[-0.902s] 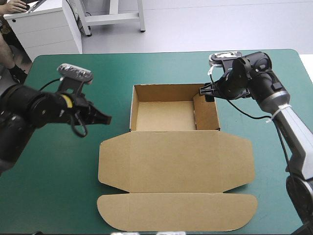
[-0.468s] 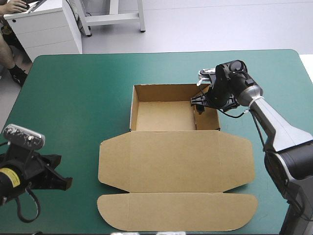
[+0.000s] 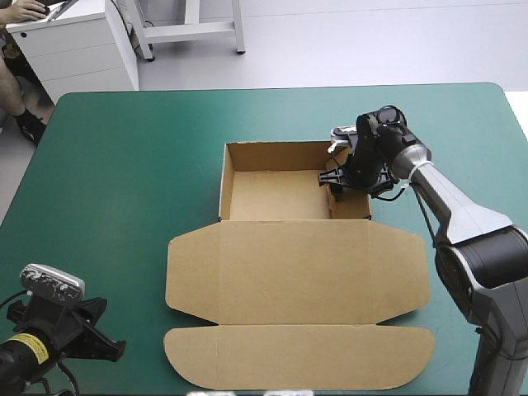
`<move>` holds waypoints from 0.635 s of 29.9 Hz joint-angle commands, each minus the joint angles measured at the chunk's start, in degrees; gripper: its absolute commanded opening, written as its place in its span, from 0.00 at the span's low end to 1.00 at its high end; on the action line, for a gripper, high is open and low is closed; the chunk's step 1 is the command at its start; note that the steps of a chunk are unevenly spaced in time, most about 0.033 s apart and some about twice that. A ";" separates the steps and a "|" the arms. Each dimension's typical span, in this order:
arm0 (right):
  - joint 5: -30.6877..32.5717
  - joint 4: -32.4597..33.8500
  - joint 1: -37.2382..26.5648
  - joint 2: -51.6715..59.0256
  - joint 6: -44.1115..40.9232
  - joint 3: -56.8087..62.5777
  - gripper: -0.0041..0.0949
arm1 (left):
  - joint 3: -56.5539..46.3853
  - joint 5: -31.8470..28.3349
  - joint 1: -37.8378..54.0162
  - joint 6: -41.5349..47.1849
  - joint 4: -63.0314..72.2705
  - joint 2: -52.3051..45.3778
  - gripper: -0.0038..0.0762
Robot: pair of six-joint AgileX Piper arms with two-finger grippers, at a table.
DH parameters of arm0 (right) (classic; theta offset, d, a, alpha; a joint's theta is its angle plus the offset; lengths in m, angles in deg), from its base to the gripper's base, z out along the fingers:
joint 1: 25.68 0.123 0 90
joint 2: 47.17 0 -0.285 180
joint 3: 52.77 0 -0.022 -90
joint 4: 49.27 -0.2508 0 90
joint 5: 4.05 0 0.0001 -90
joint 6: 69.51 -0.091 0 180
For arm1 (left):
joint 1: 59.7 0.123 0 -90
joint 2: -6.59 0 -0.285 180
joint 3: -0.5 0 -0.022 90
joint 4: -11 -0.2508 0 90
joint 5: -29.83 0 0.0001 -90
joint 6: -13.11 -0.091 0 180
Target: Fold the box
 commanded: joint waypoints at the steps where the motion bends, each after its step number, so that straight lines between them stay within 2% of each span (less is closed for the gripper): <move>1: -0.12 0.12 -0.31 2.40 -0.18 -1.43 0.54 | 0.51 -4.18 -0.21 0.56 0.11 -0.28 0.04; 5: -0.12 0.42 -0.31 2.40 -0.18 -1.53 0.11 | 0.51 -5.21 -0.21 0.56 0.26 -0.28 0.04; 6: -0.22 1.18 -0.31 2.58 -0.46 -1.61 0.03 | 0.51 -5.28 -0.21 0.56 0.26 -0.28 0.04; 12: 2.51 8.22 -2.14 5.22 -0.73 -5.24 0.02 | 0.51 -5.28 -0.21 0.56 0.26 -0.28 0.04; 16: 3.81 8.23 -8.57 8.07 2.58 -10.01 0.02 | 0.51 -5.32 -0.21 0.56 0.00 -0.28 0.04; 19: 3.56 8.23 -16.11 9.86 4.24 -13.24 0.02 | 0.51 -5.42 -0.21 0.56 0.00 -0.28 0.04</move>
